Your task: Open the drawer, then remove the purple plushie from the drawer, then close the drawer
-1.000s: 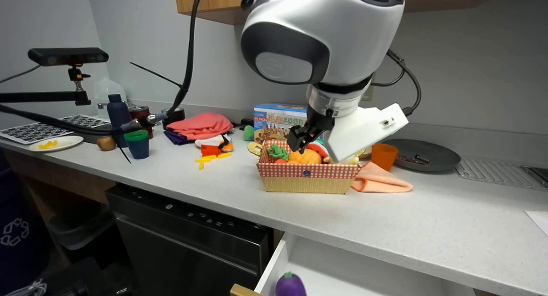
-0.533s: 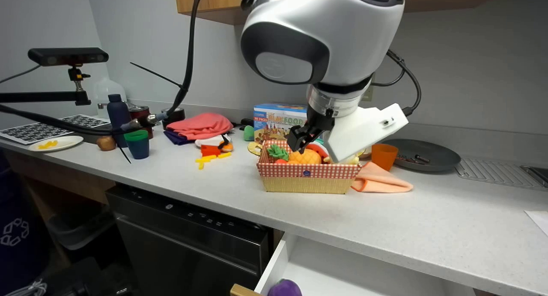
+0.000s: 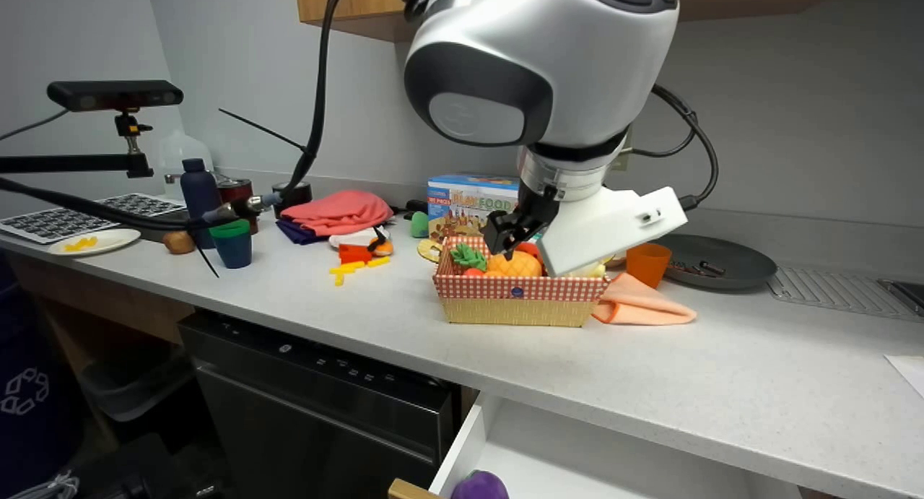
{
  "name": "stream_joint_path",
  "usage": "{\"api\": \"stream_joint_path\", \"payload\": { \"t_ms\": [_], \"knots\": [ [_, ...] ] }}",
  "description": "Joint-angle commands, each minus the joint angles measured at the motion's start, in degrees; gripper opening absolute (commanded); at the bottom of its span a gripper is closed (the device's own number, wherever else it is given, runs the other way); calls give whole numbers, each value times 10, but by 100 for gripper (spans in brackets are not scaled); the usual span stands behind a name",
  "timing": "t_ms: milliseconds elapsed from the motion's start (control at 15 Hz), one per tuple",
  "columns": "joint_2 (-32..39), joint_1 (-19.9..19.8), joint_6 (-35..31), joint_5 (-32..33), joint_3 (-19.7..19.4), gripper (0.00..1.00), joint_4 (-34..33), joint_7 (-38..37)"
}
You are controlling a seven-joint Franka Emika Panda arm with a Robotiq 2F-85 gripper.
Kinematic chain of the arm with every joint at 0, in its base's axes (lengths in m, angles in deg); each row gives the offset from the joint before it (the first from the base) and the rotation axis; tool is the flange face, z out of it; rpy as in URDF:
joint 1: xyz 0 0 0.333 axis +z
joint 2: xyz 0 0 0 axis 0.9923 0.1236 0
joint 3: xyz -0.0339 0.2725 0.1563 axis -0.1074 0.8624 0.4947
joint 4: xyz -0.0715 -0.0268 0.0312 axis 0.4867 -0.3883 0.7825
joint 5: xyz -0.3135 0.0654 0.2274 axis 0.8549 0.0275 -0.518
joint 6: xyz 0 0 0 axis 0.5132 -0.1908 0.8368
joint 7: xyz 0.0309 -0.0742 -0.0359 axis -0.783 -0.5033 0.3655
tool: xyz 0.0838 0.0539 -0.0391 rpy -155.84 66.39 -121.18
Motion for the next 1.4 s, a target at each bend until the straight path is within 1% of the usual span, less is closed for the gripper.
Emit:
{"api": "stream_joint_path", "payload": {
  "t_ms": [0,200,267,400,667,733,800,867,933,1067,1133,1267,1333],
  "knots": [
    [-6,20,-28,29,-11,100,11,-86],
    [-7,24,-40,54,-10,100,16,-164],
    [0,20,-27,36,-11,100,8,-121],
    [0,22,-29,45,-11,100,9,-148],
    [0,22,-29,45,-11,100,9,-153],
    [-8,26,-55,82,-10,100,15,-176],
    [-21,29,-70,134,-11,100,23,-215],
    [-27,20,-86,185,-2,100,29,-250],
    [-31,30,-87,236,-16,100,36,-281],
    [-34,24,-66,331,-21,100,34,-347],
    [-34,20,-47,367,-22,100,32,-377],
    [-30,16,-12,394,-29,100,34,-403],
    [-23,14,2,391,-33,100,34,-405]
  ]
}}
